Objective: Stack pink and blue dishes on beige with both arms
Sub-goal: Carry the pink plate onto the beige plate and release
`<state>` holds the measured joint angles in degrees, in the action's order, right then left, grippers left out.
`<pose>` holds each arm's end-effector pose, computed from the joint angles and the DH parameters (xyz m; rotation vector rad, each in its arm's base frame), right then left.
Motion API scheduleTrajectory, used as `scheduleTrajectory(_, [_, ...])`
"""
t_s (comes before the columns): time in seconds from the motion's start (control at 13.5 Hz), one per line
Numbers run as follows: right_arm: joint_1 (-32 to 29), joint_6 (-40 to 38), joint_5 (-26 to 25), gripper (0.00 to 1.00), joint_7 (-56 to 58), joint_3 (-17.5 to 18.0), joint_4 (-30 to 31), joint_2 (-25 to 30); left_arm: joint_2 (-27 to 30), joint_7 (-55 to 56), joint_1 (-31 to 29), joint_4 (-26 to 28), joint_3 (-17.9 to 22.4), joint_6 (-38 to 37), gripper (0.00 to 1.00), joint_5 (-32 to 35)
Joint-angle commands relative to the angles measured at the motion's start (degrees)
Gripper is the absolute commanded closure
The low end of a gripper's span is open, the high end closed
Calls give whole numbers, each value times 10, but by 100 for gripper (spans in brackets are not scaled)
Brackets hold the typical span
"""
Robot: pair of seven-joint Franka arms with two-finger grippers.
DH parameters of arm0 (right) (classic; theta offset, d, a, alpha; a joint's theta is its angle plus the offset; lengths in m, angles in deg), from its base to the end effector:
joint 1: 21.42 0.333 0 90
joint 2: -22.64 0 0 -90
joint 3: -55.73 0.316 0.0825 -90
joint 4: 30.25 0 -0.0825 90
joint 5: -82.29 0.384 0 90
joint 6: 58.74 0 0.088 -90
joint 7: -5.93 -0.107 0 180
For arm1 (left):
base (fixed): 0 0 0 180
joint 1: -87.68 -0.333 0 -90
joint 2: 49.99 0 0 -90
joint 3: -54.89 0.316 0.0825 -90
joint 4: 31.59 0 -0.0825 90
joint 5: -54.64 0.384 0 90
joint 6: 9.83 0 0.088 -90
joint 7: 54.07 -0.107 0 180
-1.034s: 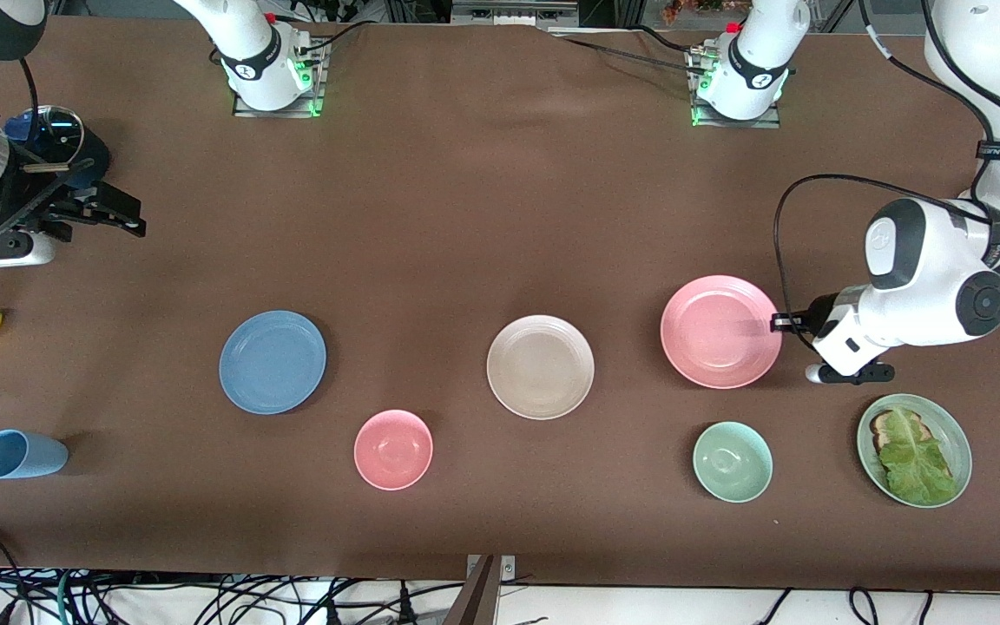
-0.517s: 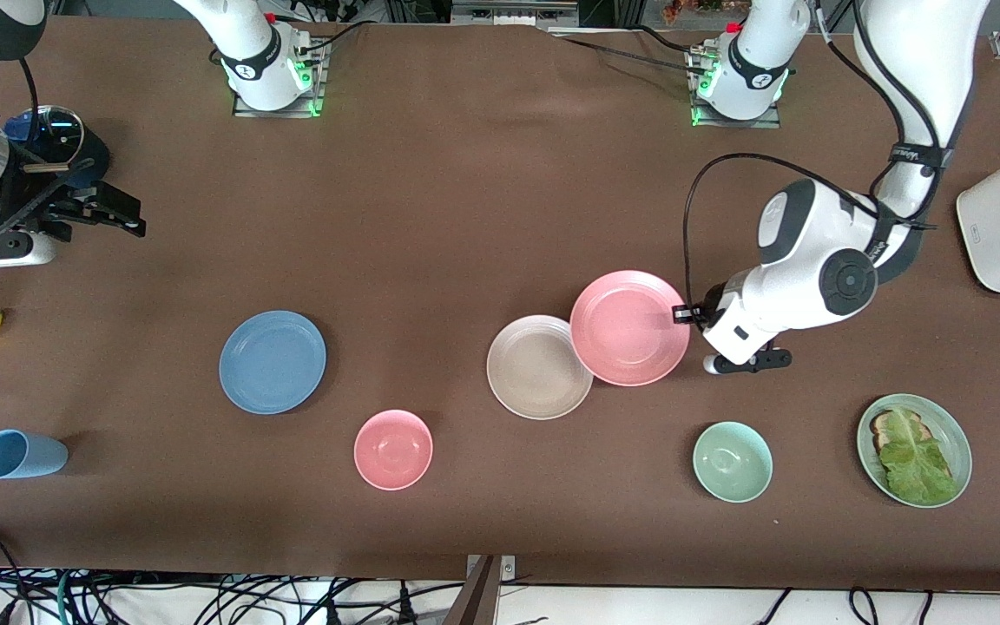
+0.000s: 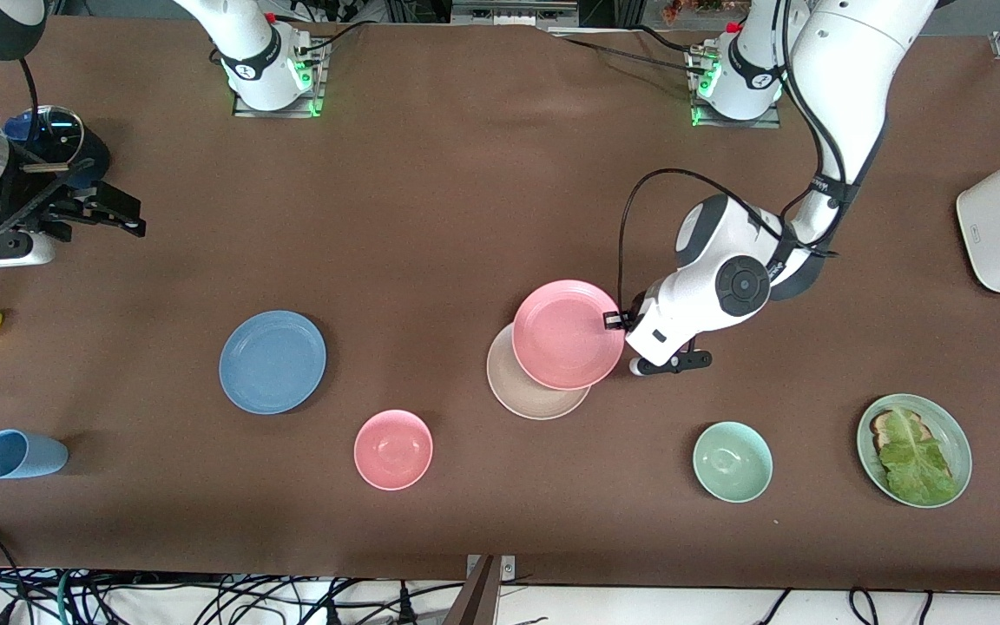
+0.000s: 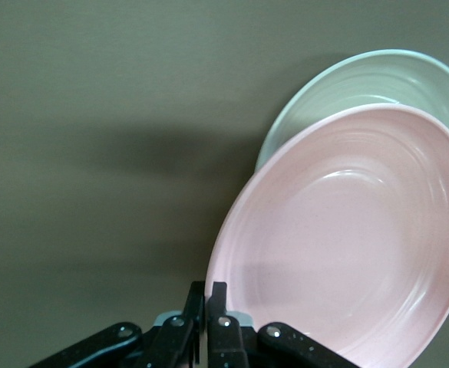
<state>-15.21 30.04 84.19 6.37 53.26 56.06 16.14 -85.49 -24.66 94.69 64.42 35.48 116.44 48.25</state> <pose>0.5840 0.0432 0.5884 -3.1113 -0.1130 0.1106 0.6123 -0.2808 0.2558 2.8963 0.2534 -0.2749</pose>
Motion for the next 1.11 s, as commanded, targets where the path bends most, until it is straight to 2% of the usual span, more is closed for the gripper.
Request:
scheduleTrajectory(0.0, [-2,-5,9,0,-4,1,-11,-4,-49,27,21,-62,7,-8,100,23])
scheduleTrajectory(0.37, [-3,-5,9,0,-4,1,-11,-4,-91,29,31,-117,17,-7,100,23])
scheduleTrajectory(0.59, [-2,-5,9,0,-4,1,-11,-4,-96,29,39,-124,30,-8,100,22])
scheduleTrajectory(0.66, [-3,-5,9,0,-4,1,-11,-4,-96,28,39,-129,30,-8,68,22])
scheduleTrajectory(0.74, [-2,-5,9,0,-4,1,-11,-4,-98,27,38,-130,30,-8,40,22])
scheduleTrajectory(0.89, [-3,-5,9,0,-4,1,-11,-4,-94,29,38,-132,30,-8,0,22])
scheduleTrajectory(1.03, [-3,-5,9,0,-4,1,-11,-4,-84,29,33,-132,30,-13,0,23])
